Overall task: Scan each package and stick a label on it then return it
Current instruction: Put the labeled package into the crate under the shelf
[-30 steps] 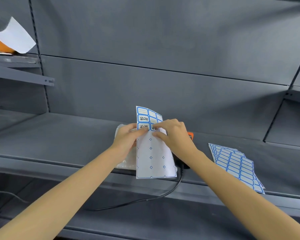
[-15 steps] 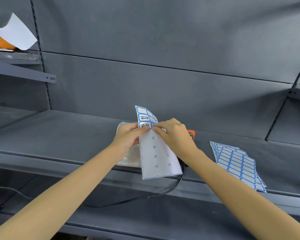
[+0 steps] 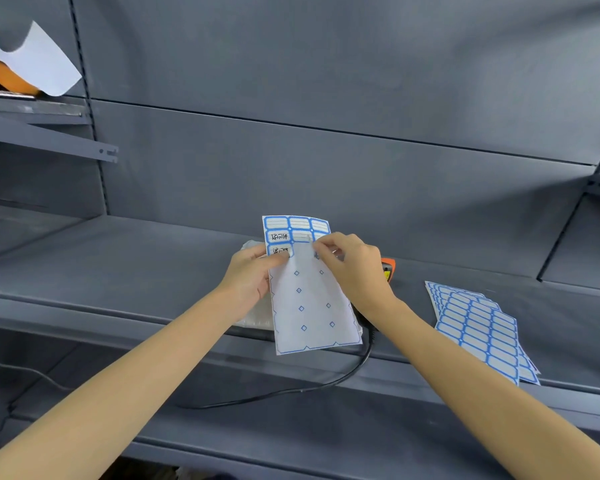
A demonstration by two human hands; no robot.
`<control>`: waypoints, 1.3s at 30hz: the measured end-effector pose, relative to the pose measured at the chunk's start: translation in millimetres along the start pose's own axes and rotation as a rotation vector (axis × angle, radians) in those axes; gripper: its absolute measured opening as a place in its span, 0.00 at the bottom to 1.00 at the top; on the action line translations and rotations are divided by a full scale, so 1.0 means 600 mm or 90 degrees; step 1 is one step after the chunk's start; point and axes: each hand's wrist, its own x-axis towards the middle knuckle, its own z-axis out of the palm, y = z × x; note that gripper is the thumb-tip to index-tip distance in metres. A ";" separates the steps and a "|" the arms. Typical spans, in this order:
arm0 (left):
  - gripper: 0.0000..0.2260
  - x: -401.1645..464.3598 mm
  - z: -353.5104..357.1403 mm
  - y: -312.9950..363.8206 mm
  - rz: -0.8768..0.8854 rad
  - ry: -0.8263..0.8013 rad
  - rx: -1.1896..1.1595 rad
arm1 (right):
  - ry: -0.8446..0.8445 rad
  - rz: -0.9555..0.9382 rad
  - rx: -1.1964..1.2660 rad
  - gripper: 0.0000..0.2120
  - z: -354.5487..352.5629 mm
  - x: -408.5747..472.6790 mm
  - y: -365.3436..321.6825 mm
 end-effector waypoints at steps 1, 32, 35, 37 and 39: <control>0.10 -0.001 0.000 0.001 -0.003 0.009 0.001 | 0.005 0.008 0.022 0.06 0.001 0.001 0.000; 0.14 -0.037 -0.179 0.045 -0.117 0.090 -0.111 | -0.198 0.029 -0.111 0.08 0.048 0.031 0.026; 0.13 -0.035 -0.184 0.043 -0.114 0.086 -0.110 | -0.215 -0.001 -0.091 0.06 0.047 0.018 0.025; 0.12 -0.034 -0.187 0.039 -0.119 0.087 -0.108 | -0.220 -0.021 -0.091 0.05 0.044 0.009 0.023; 0.11 -0.033 -0.189 0.034 -0.124 0.091 -0.109 | -0.219 -0.053 -0.109 0.05 0.045 -0.001 0.021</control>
